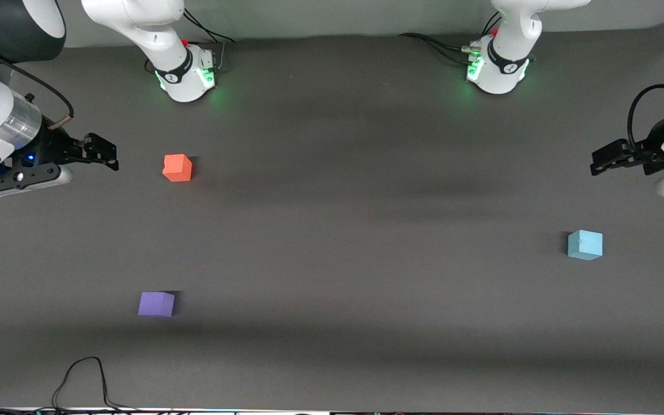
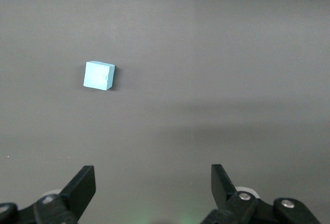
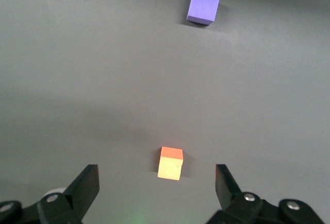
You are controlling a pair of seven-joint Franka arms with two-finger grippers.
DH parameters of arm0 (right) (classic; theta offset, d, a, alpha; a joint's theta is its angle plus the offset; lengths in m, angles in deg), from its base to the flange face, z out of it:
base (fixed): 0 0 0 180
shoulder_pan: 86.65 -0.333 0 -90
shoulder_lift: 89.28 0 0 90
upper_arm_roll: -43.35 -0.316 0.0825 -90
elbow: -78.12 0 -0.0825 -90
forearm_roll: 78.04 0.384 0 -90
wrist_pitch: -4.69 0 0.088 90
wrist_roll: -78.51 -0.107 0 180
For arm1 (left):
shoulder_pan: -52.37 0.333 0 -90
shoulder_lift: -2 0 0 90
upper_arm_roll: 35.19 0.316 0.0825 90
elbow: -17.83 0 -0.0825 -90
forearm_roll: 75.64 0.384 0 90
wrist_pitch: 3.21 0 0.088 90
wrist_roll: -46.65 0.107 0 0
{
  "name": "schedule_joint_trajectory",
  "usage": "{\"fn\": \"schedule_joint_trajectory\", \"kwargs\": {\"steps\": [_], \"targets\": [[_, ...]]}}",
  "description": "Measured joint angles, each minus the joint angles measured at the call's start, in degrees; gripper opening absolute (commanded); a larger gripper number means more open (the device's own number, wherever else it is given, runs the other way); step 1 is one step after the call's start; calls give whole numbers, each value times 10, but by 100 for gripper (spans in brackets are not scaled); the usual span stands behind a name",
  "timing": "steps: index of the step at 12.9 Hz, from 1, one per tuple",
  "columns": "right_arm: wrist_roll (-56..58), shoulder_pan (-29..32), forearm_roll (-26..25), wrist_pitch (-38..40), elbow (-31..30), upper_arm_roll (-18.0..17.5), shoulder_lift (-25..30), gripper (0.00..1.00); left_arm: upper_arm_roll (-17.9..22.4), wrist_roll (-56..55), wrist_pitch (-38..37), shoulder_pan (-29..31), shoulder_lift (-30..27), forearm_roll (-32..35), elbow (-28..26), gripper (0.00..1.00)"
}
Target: Place blue block between orange and purple blocks
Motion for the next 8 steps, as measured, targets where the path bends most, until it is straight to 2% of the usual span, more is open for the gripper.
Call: {"fn": "schedule_joint_trajectory", "kwargs": {"steps": [8], "targets": [[0, -7, 0, 0, 0, -1, -2, 100, 5, 10, 0, 3, 1, 8, -8, 100]]}}
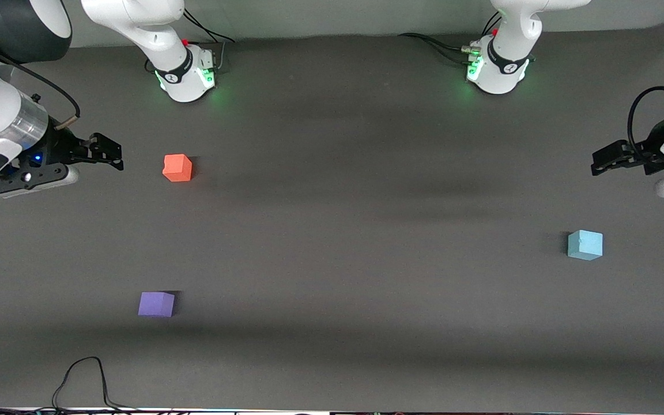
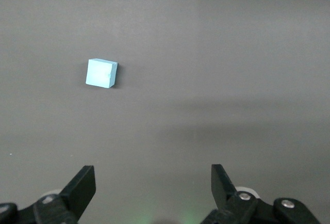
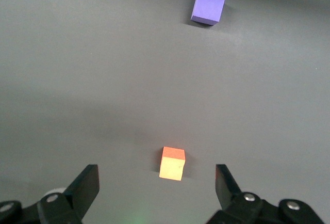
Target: Place blue block between orange and purple blocks
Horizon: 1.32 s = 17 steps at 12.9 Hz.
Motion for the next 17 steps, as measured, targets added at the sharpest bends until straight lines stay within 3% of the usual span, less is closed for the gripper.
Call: {"fn": "schedule_joint_trajectory", "kwargs": {"steps": [7, 11, 17], "targets": [[0, -2, 0, 0, 0, 0, -1, 100, 10, 178, 68, 129, 25, 11, -19, 100], [0, -2, 0, 0, 0, 0, -1, 100, 4, 209, 111, 134, 51, 11, -32, 100], [0, -2, 0, 0, 1, 1, -1, 100, 4, 249, 332, 134, 77, 11, -196, 100]]}}
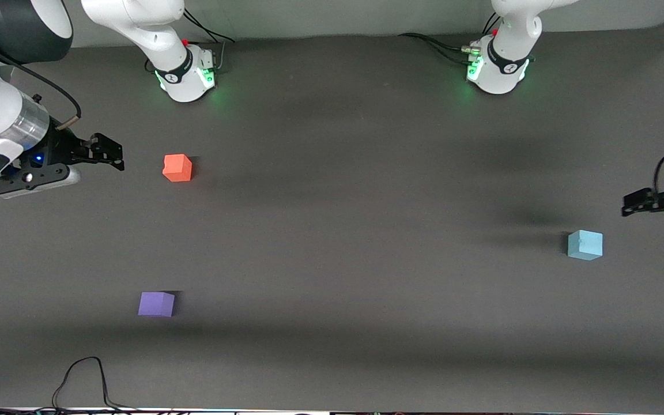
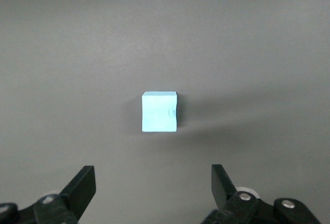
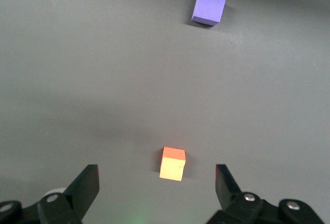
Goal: Place blue block between orange and purple blocks
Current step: 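Lower the open left gripper over the light blue block, then close the left gripper on the blue block and lift it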
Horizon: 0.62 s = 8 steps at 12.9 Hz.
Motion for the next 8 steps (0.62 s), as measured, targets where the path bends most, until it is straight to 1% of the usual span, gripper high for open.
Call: {"fn": "schedule_joint_trajectory", "kwargs": {"steps": [2, 6, 8], "targets": [[0, 0, 0, 0, 0, 1, 0, 100, 1, 7, 60, 1, 30, 0, -21, 100], [0, 0, 0, 0, 1, 3, 0, 100, 0, 10, 167, 1, 114, 0, -27, 100], [0, 0, 0, 0, 1, 3, 0, 100, -1, 10, 213, 0, 147, 0, -34, 100]]}}
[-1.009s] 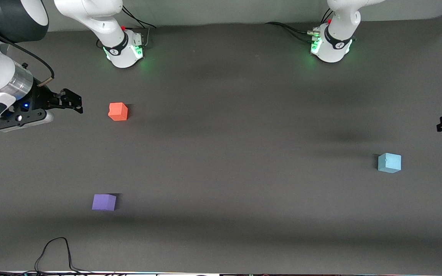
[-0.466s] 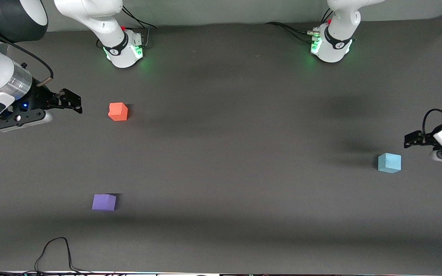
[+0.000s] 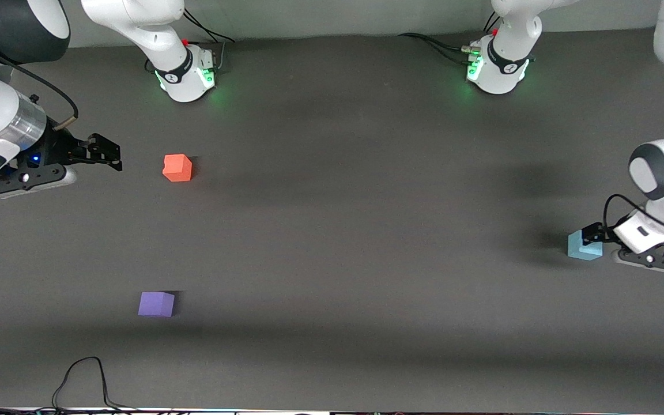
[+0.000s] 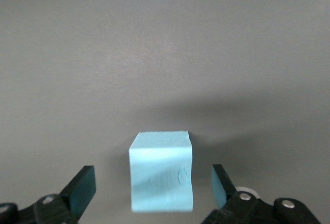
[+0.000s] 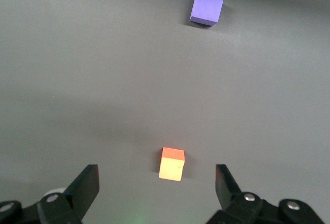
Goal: Place blue block between orange and purple blocks
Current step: 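Close the left gripper on the blue block and lift it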
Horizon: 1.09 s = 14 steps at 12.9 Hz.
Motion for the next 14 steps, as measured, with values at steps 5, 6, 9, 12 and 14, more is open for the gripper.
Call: {"fn": "schedule_joint_trajectory", "kwargs": {"steps": [5, 6, 9, 12, 14], "targets": [[0, 0, 0, 0, 0, 0, 0, 100, 1, 0, 15, 1, 34, 0, -7, 100], [0, 0, 0, 0, 0, 0, 0, 100, 1, 0, 15, 1, 38, 0, -7, 100], [0, 0, 0, 0, 0, 0, 0, 100, 1, 0, 18, 1, 42, 0, -6, 95], [0, 0, 0, 0, -1, 0, -1, 100, 1, 0, 19, 1, 42, 0, -3, 62], [0, 0, 0, 0, -1, -1, -1, 100, 1, 0, 19, 1, 42, 0, -3, 49]]}}
